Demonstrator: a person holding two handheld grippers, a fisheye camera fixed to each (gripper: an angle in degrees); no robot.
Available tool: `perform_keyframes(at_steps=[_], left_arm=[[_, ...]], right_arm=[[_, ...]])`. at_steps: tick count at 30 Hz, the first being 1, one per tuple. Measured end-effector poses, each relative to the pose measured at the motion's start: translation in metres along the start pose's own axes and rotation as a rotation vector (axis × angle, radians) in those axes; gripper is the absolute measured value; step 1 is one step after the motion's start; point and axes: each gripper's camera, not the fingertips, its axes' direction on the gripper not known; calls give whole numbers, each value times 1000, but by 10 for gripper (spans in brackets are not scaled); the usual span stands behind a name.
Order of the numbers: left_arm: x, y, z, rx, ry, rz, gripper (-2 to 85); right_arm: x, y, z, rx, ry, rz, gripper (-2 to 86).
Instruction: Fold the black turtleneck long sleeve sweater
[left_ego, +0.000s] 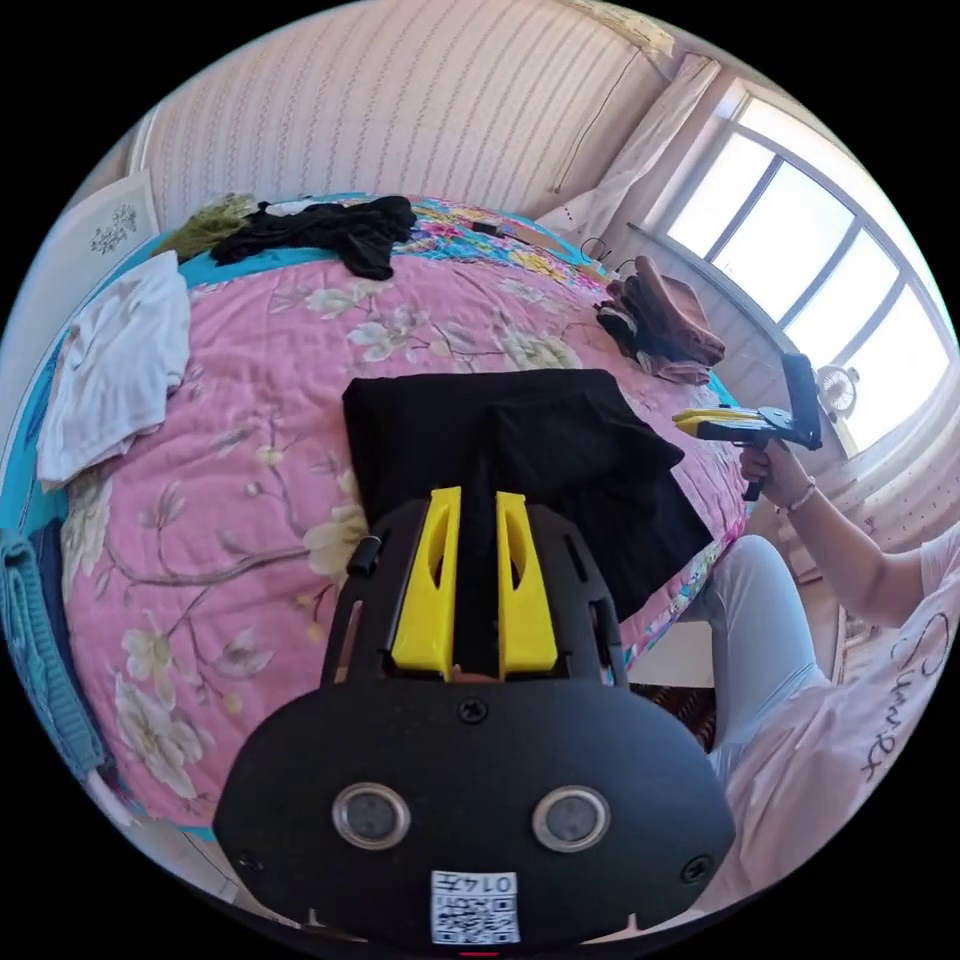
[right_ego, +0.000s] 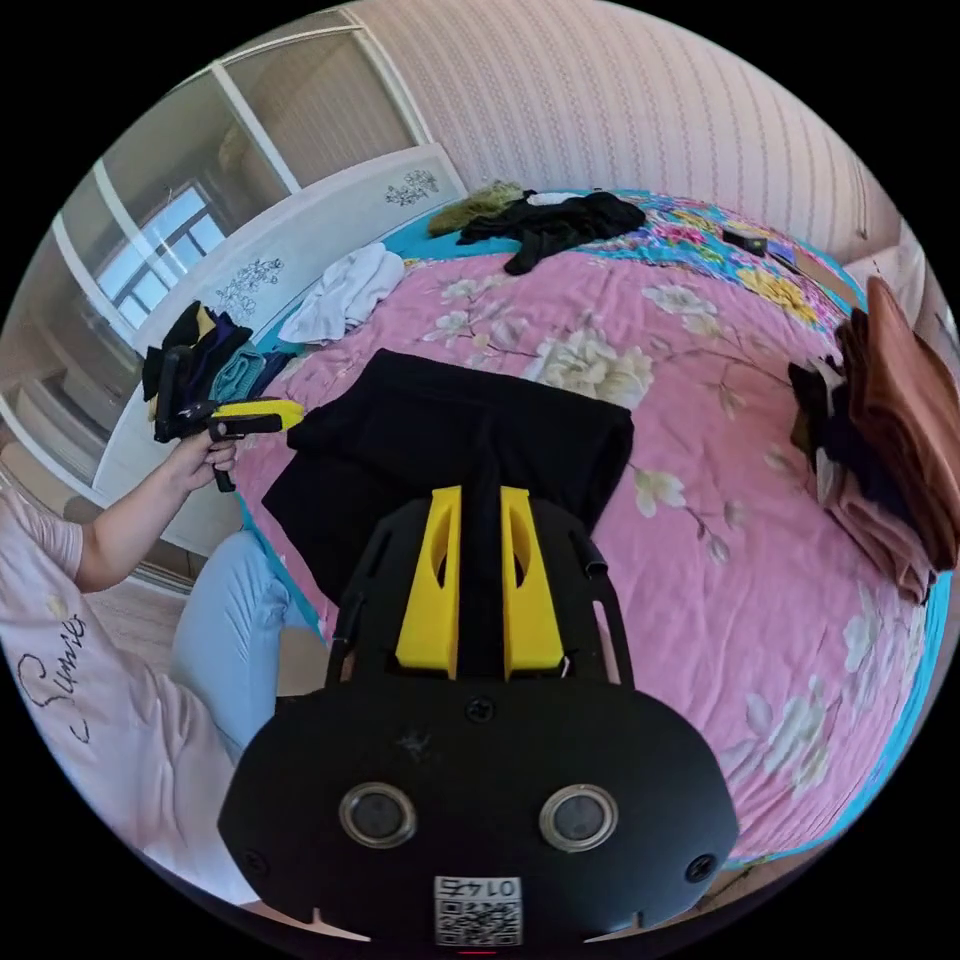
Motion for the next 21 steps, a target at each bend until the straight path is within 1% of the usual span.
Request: perform_keyframes(at_steps=[2, 4, 5, 6, 7, 8, 10, 12, 14, 16, 19, 21], left_arm=[[10, -15, 24, -37, -15, 11, 80], [13, -23, 58, -167, -92, 4, 64], [12, -23, 65, -201, -95, 0, 53], [12, -19, 71, -217, -78, 12, 29], [12, -12, 66, -174, -55, 16, 4], [13, -8, 62, -155, -46, 16, 1], [18, 10, 42, -93, 26, 39, -6], [24, 29, 29, -74, 95, 70, -7], [32, 49, 24, -100, 133, 115, -6], [36, 76, 24, -138, 128, 125, 1], [28, 98, 23, -178, 74, 40, 18], [21, 104, 13, -146, 90, -21, 28]], right_arm=[[-9, -15, 24, -31, -9, -16, 94], [-9, -24, 56, -88, 23, 11, 90], [-6, -24, 64, -116, 28, 25, 78], [-1, -21, 78, -195, 9, 44, 52], [3, -16, 83, -242, -64, 54, 36], [4, -11, 81, -229, -114, 47, 29], [-3, 13, 57, -102, -224, -34, 19], [-15, 36, 38, -42, -252, -123, 16], [-26, 58, 30, -41, -242, -190, 18], [-36, 80, 34, -123, -202, -226, 25], [-40, 96, 39, -192, -158, -213, 49], [-33, 102, 35, -162, -187, -154, 61]])
